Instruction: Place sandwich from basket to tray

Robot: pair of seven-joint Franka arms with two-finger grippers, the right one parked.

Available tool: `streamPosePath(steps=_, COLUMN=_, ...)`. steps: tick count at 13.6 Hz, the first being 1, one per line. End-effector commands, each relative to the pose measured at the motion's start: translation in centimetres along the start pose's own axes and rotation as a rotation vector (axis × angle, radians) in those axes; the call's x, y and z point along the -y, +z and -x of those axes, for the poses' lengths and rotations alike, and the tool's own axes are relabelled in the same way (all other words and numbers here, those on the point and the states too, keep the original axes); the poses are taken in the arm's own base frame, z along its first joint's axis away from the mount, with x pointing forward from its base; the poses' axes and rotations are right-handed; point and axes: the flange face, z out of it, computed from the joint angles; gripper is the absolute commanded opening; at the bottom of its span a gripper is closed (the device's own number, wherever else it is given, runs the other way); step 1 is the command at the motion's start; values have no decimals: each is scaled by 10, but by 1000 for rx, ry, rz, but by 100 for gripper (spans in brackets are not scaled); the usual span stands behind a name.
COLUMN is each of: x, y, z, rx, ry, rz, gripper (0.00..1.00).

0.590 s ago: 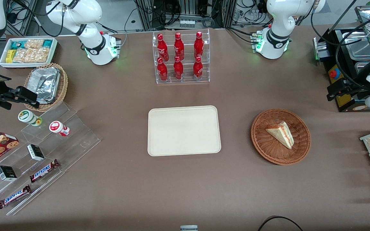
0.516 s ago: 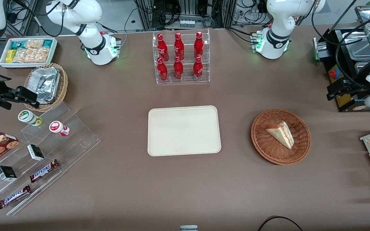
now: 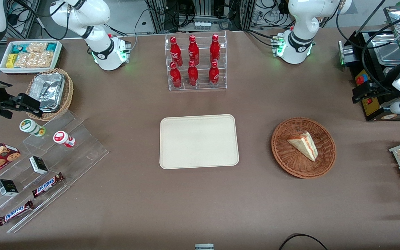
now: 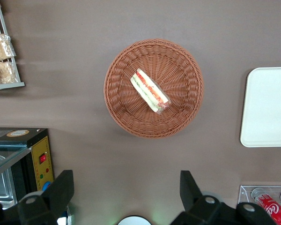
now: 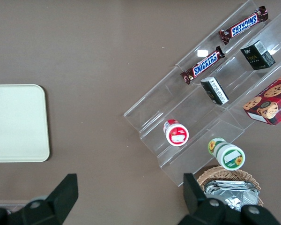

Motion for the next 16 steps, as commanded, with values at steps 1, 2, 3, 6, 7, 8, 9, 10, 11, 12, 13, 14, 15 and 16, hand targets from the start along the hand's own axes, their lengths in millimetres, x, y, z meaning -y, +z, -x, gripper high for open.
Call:
streamPosePath(steps=1, x=-1, y=23, z=2, rx=42, ry=18, rz=-53, gripper=100)
streamPosePath(steps=2, x=-5, y=31, z=0, rx=37, ry=24, rz=-66, gripper=100)
streamPosePath(steps=3, x=-5, y=42, z=-2, rx=43, ry=23, rz=-67, gripper=100)
streamPosePath(steps=6, x=-22, y=83, z=-13, rx=-9, ry=-41, rz=-60, gripper=100)
streamPosePath(steps=7, x=-32, y=99, z=-17, rx=-31, ry=-74, rz=-57, gripper=100)
streamPosePath(steps=8, x=-39, y=119, z=-20, rx=-48, ry=-94, rz=-54, gripper=100)
streamPosePath(steps=9, x=-48, y=139, z=-20, rx=-71, ry=-123, rz=-48, gripper=100)
streamPosePath(steps=10, x=-52, y=158, z=-21, rx=-96, ry=-159, rz=-39, gripper=100)
streamPosePath(steps=11, x=-53, y=179, z=-19, rx=-107, ry=-207, rz=-32, gripper=100)
streamPosePath(steps=12, x=-54, y=194, z=-17, rx=-122, ry=-257, rz=-23, gripper=100)
streamPosePath(steps=13, x=-54, y=209, z=-15, rx=-145, ry=-291, rz=-11, gripper=100)
streamPosePath(steps=14, x=-54, y=222, z=-13, rx=-155, ry=-339, rz=-2, gripper=100)
streamPosePath(steps=15, x=-54, y=237, z=-10, rx=-162, ry=-406, rz=8, gripper=100)
streamPosePath(steps=16, x=-53, y=249, z=-8, rx=-170, ry=-466, rz=19, gripper=100)
